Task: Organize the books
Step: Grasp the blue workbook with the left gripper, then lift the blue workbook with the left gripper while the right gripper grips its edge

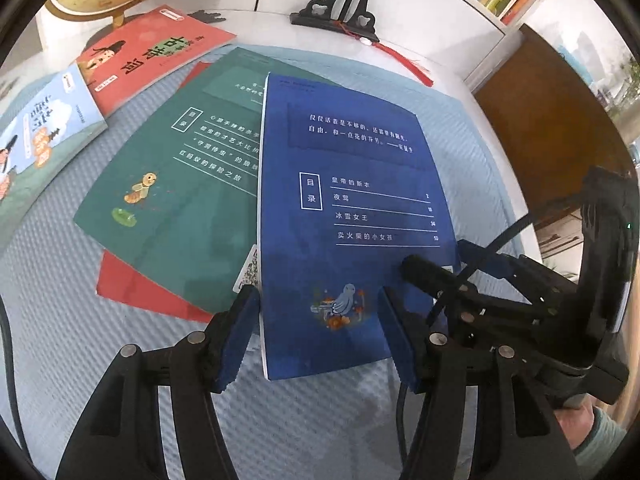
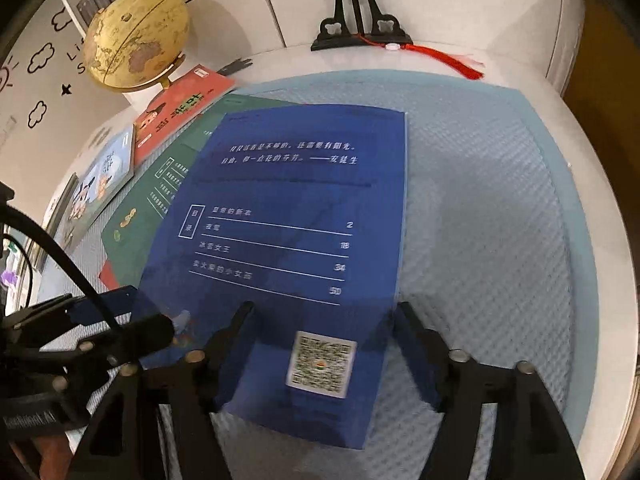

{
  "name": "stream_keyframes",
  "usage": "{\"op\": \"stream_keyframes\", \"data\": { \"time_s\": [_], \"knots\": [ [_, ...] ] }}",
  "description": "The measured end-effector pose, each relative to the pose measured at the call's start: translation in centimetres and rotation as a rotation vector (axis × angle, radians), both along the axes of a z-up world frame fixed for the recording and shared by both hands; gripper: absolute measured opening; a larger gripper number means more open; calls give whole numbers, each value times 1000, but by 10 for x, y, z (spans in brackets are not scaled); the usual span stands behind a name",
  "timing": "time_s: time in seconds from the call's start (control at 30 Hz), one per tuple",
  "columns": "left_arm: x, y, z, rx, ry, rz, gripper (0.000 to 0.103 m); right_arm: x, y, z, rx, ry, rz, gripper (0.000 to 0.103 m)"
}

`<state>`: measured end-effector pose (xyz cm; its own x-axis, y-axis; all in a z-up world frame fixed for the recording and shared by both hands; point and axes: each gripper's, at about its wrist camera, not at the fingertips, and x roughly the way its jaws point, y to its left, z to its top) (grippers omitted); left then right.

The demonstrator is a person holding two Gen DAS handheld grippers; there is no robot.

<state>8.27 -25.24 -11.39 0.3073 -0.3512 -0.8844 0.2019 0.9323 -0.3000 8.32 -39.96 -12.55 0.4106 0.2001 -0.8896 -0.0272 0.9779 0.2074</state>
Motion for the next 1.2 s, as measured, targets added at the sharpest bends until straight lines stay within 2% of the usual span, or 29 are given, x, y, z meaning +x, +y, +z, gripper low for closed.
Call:
{"op": "stream_keyframes", "data": {
  "time_s": [0.07,0.17,0.27,0.37,0.6,0.67,0.7,0.77,0.83,1.0,1.2],
  "knots": [
    [-7,2,1,2,13,11,57,-1,-5,3,60,12,3,71],
    [-25,13,-1,6,19,52,57,-3,-13,10,229,39,11,70],
    [-38,33,-13,-44,54,132,57,-6,-7,25,341,16,70,70],
    [-45,51,-14,-113,65,202,57,-7,-10,32,463,-3,74,70],
    [-57,65,-16,-150,72,239,57,-9,-19,11,681,79,-21,70],
    [-60,67,-18,-192,81,240,57,-9,-15,4,799,119,-23,70],
    [-60,67,-18,-213,87,239,57,-9,-10,2,817,139,-17,69],
    [-60,64,-17,-207,82,235,57,-13,5,13,747,128,29,69],
    [-63,64,-13,-182,64,224,57,-17,22,36,636,71,101,69],
    [-68,73,-3,-215,51,242,57,-30,52,78,485,-31,198,65],
    [-75,89,14,-184,8,254,57,-47,99,121,233,-164,346,63]
  ]
}}
